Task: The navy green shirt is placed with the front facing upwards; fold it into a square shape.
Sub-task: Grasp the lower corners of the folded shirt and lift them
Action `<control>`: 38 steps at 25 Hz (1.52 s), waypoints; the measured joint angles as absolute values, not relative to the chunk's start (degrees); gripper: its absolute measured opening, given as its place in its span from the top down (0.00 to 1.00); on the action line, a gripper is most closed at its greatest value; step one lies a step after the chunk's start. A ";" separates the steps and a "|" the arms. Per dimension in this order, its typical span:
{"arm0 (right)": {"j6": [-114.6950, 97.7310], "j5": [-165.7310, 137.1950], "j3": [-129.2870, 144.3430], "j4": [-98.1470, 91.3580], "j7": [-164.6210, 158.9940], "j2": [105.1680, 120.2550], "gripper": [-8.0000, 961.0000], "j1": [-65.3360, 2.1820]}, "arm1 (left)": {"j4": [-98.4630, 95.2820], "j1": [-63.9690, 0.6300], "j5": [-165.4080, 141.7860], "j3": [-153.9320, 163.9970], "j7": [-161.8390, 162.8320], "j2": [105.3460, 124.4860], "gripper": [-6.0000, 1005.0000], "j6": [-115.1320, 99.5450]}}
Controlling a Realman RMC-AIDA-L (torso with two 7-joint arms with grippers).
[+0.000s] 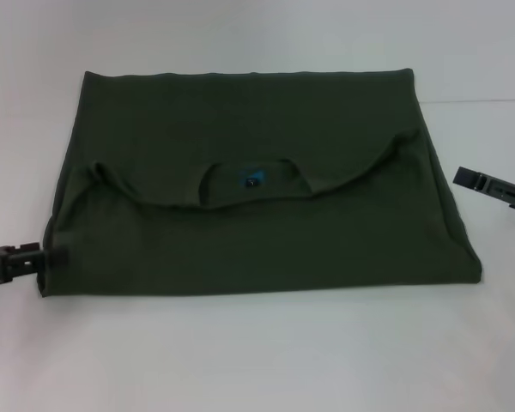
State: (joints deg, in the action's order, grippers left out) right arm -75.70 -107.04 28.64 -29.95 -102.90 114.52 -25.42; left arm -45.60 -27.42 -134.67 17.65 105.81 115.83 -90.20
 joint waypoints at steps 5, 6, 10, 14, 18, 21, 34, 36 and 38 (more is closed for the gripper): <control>-75.57 -107.05 28.70 -29.89 -102.83 114.93 0.02 -25.40 | -45.47 -27.57 -134.87 18.88 99.99 116.47 0.30 -87.35; -75.53 -107.06 28.71 -29.86 -102.83 114.96 0.02 -25.42 | -45.42 -27.25 -134.92 19.43 96.36 116.92 0.30 -85.23; -75.47 -107.12 28.74 -29.71 -102.83 115.01 0.02 -25.40 | -45.15 -26.63 -135.39 22.72 94.69 117.35 0.31 -81.21; -75.49 -107.14 28.79 -29.71 -102.84 115.21 0.02 -25.46 | -44.71 -26.43 -136.50 24.41 94.72 118.00 0.31 -77.66; -75.50 -107.14 28.88 -29.70 -102.85 115.22 0.01 -25.74 | -43.07 -26.77 -136.67 24.51 95.65 117.81 0.32 -76.73; -75.46 -107.14 28.92 -29.71 -102.84 115.21 0.01 -25.89 | -42.76 -26.81 -136.67 24.50 95.79 117.81 0.32 -76.66; -74.94 -107.56 28.92 -29.70 -102.83 115.34 0.02 -26.22 | -42.00 -27.28 -136.67 25.01 96.88 117.55 0.34 -77.68; -74.86 -107.61 28.92 -29.71 -102.83 115.40 0.02 -26.33 | -42.02 -27.33 -136.67 25.08 96.96 117.53 0.35 -77.83; -74.85 -107.63 28.92 -29.71 -102.83 115.43 0.02 -26.35 | -42.12 -27.38 -136.67 25.11 96.96 117.49 0.35 -78.03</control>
